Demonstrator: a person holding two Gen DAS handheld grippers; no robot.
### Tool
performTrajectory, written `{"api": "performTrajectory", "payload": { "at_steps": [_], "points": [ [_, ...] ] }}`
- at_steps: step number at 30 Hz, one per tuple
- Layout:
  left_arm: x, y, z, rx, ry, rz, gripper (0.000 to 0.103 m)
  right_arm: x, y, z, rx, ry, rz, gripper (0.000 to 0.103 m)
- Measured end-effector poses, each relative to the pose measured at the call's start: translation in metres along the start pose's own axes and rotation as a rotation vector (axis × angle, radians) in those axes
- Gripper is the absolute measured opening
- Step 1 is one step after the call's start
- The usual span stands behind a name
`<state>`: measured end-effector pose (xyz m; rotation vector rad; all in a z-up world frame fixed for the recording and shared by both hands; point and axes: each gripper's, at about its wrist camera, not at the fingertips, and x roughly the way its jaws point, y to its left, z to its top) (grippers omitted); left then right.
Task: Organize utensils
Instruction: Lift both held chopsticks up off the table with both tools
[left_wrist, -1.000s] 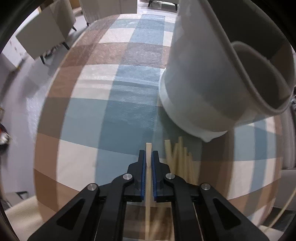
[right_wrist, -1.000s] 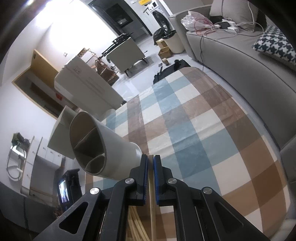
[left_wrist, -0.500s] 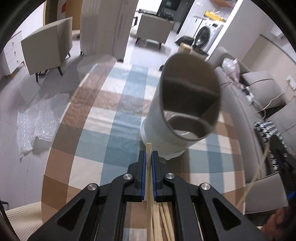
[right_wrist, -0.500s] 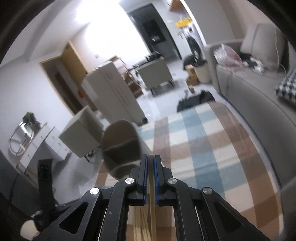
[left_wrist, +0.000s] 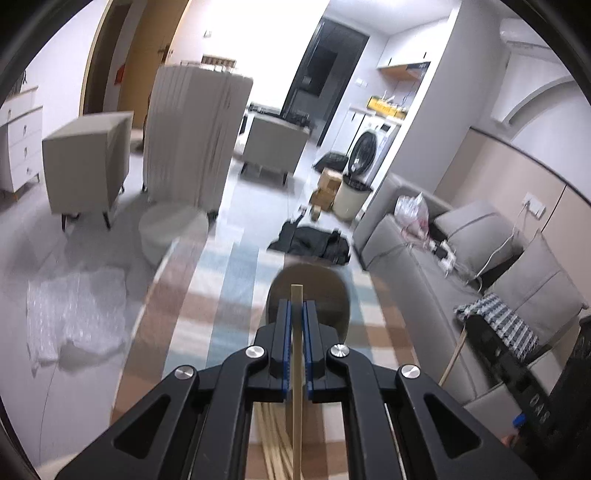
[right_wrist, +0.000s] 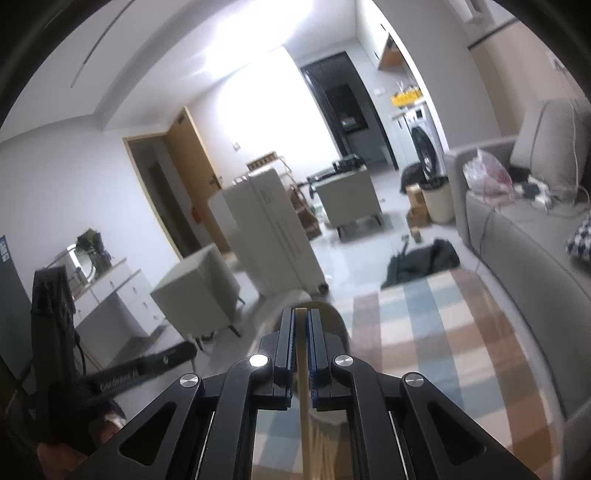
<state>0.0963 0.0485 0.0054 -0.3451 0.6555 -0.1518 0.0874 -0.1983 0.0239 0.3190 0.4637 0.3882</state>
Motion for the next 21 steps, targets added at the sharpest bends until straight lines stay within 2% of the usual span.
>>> {"api": "performTrajectory", "payload": {
  "at_steps": [7, 12, 16, 21],
  "points": [
    [0.007, -0.006, 0.051, -0.001, -0.107, -0.033, 0.002, 0.012, 0.014, 0.035, -0.035, -0.051, 0.038, 0.006],
    [0.029, -0.012, 0.081, 0.006, -0.183, -0.043, 0.002, 0.034, 0.022, 0.066, -0.105, -0.093, 0.071, 0.006],
    [0.049, -0.008, 0.09, -0.005, -0.232, -0.027, 0.002, 0.057, 0.025, 0.084, -0.148, -0.114, 0.099, 0.006],
    [0.08, -0.001, 0.095, -0.029, -0.255, -0.026, 0.002, 0.095, 0.021, 0.097, -0.164, -0.122, 0.119, 0.006]
  ]
}}
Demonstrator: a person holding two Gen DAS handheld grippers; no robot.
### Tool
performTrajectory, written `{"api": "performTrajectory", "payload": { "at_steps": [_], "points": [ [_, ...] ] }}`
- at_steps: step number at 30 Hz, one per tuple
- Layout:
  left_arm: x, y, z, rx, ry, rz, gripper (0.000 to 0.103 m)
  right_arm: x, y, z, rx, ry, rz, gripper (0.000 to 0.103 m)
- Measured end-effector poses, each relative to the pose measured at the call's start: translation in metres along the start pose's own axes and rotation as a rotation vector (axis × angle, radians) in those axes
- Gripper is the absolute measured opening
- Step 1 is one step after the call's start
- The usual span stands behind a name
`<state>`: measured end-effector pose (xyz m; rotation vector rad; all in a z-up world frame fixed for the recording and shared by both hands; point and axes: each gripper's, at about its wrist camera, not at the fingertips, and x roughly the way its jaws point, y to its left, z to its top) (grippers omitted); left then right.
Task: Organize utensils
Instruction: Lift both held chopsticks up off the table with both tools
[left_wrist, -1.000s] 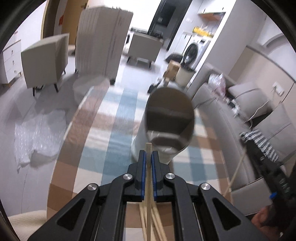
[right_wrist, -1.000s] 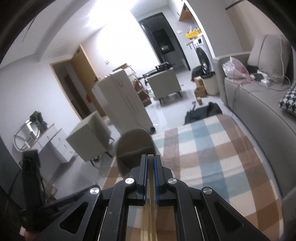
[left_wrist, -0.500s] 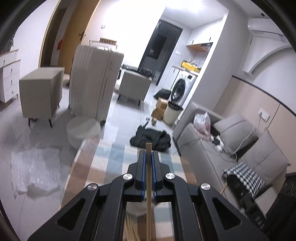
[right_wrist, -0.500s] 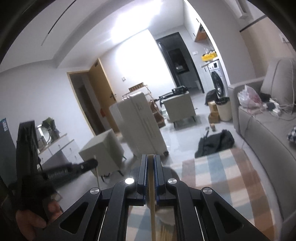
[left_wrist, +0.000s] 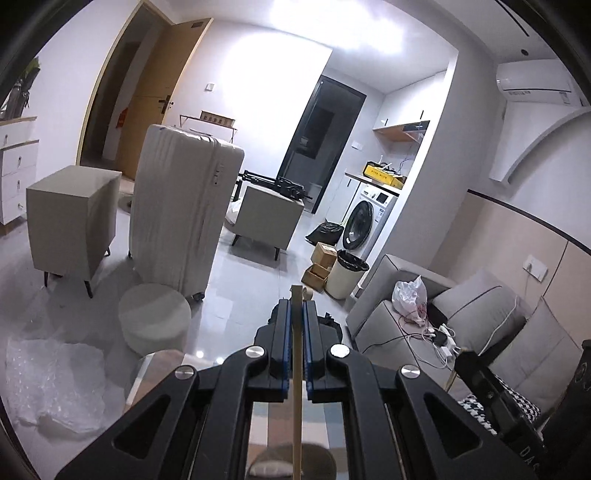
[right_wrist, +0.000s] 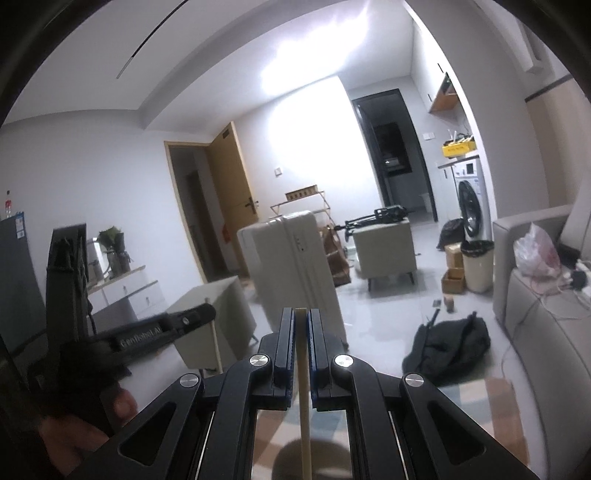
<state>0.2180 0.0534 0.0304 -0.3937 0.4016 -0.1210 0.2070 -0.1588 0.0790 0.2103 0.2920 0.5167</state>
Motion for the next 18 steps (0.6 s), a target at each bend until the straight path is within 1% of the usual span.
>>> {"api": "performTrajectory", "payload": {
  "at_steps": [3, 9, 13, 15, 18],
  "points": [
    [0.016, 0.005, -0.005, -0.007, -0.012, 0.004, 0.002, 0.022, -0.006, 0.0, -0.001, -0.004, -0.002, 0.006],
    [0.029, 0.022, -0.014, -0.036, -0.004, 0.024, 0.002, 0.061, -0.019, -0.017, 0.021, 0.02, -0.031, 0.006],
    [0.035, 0.027, -0.019, -0.056, 0.022, 0.01, 0.002, 0.074, -0.026, -0.027, 0.042, 0.009, -0.062, 0.006],
    [0.035, 0.025, -0.021, -0.046, 0.028, 0.009, 0.002, 0.077, -0.029, -0.03, 0.042, -0.001, -0.08, 0.006],
    [0.035, 0.02, -0.025, -0.026, 0.043, -0.005, 0.002, 0.081, -0.029, -0.033, 0.031, -0.009, -0.085, 0.006]
  ]
}}
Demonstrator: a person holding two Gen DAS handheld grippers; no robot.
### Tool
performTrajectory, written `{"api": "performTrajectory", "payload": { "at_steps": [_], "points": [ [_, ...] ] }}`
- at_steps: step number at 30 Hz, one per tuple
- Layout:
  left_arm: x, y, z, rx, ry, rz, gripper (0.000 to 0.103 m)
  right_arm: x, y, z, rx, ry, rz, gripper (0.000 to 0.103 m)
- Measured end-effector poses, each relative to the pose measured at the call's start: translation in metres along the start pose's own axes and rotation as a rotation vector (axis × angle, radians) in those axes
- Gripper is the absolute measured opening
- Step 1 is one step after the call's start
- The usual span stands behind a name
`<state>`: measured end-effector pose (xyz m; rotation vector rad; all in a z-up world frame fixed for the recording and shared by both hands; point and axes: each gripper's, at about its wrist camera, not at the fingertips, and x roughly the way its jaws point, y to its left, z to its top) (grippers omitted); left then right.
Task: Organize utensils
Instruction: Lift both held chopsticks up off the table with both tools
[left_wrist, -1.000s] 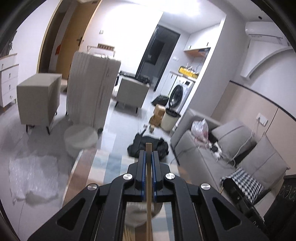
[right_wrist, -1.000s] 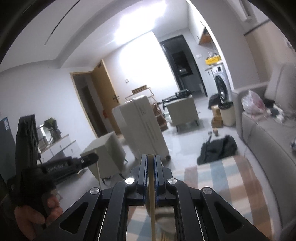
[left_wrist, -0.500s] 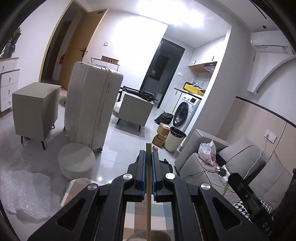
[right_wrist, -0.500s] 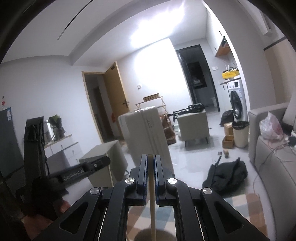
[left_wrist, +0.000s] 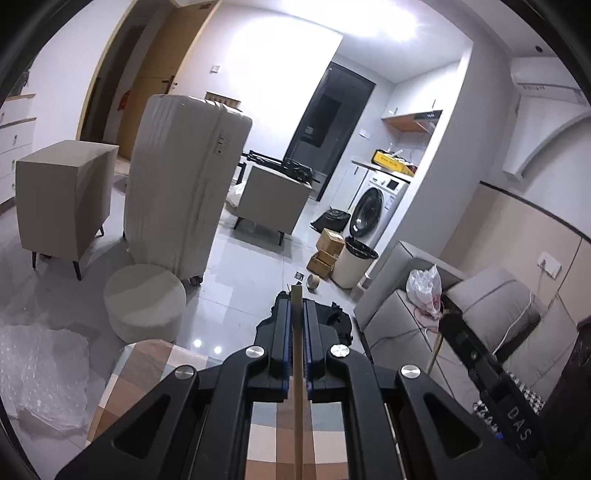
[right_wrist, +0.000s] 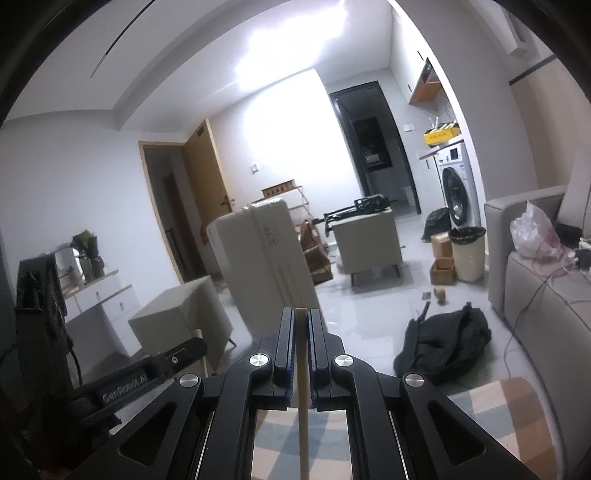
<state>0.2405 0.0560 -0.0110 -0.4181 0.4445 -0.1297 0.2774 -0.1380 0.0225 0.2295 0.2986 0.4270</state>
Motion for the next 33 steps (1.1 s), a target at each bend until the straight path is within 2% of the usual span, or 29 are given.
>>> {"api": "performTrajectory", "payload": {
  "at_steps": [10, 16, 23, 27, 33],
  "points": [
    [-0.015, -0.005, 0.014, -0.005, -0.037, 0.004, 0.002, -0.009, 0.009, 0.002, -0.046, -0.007, 0.02, 0.006],
    [-0.019, -0.019, 0.017, 0.068, -0.096, -0.005, 0.002, -0.022, 0.018, -0.006, -0.087, 0.015, 0.029, 0.006],
    [-0.012, -0.015, 0.004, 0.105, -0.083, -0.015, 0.002, -0.029, 0.019, -0.014, -0.088, 0.047, 0.025, 0.006],
    [-0.014, -0.008, 0.004, 0.085, -0.068, -0.019, 0.002, -0.033, 0.015, -0.019, -0.081, 0.07, 0.025, 0.006],
    [-0.02, -0.013, 0.005, 0.111, -0.092, -0.017, 0.002, -0.04, 0.012, -0.027, -0.074, 0.103, 0.023, 0.006]
  ]
}}
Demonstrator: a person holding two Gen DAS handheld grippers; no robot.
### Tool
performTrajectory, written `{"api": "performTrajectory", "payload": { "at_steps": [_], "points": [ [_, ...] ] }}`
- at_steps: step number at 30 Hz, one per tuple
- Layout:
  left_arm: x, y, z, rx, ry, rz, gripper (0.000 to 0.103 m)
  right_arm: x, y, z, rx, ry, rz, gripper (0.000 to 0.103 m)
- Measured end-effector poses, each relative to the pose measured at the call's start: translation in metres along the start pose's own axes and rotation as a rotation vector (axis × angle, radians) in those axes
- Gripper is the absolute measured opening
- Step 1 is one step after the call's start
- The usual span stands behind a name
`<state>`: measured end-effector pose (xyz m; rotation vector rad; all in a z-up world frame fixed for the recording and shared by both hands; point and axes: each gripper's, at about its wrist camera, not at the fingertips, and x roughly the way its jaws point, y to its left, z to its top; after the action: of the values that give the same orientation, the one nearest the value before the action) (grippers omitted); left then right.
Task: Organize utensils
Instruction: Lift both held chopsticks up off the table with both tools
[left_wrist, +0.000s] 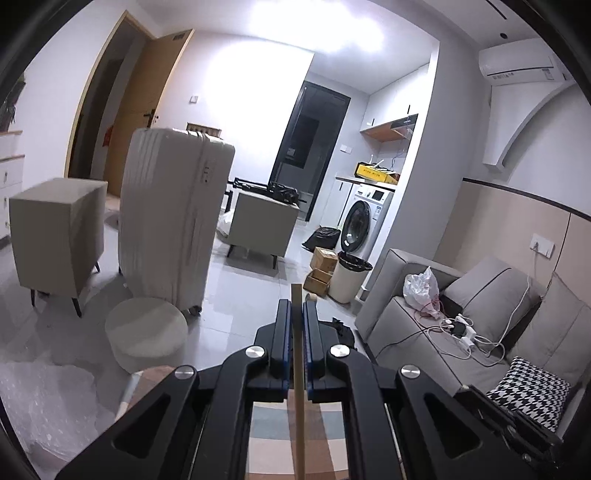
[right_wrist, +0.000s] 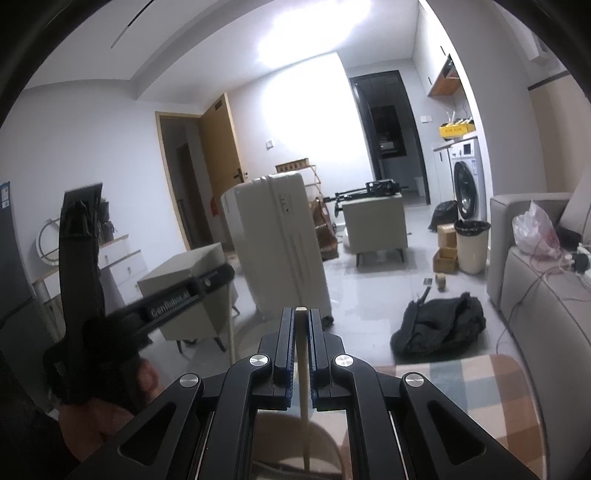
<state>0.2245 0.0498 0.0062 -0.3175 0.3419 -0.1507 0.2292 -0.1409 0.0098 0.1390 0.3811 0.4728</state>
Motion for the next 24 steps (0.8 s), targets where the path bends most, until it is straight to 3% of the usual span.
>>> {"api": "performTrajectory", "payload": {
  "at_steps": [7, 12, 24],
  "points": [
    [0.011, -0.004, 0.005, -0.024, -0.02, -0.033, 0.002, -0.007, 0.003, -0.01, 0.001, 0.03, 0.001, 0.006],
    [0.02, -0.013, -0.003, 0.022, -0.04, -0.032, 0.002, -0.007, 0.006, -0.014, 0.005, 0.039, -0.003, 0.006],
    [0.015, -0.005, -0.018, 0.063, 0.007, -0.035, 0.002, -0.011, -0.003, -0.021, 0.043, 0.041, -0.009, 0.006]
  ]
}}
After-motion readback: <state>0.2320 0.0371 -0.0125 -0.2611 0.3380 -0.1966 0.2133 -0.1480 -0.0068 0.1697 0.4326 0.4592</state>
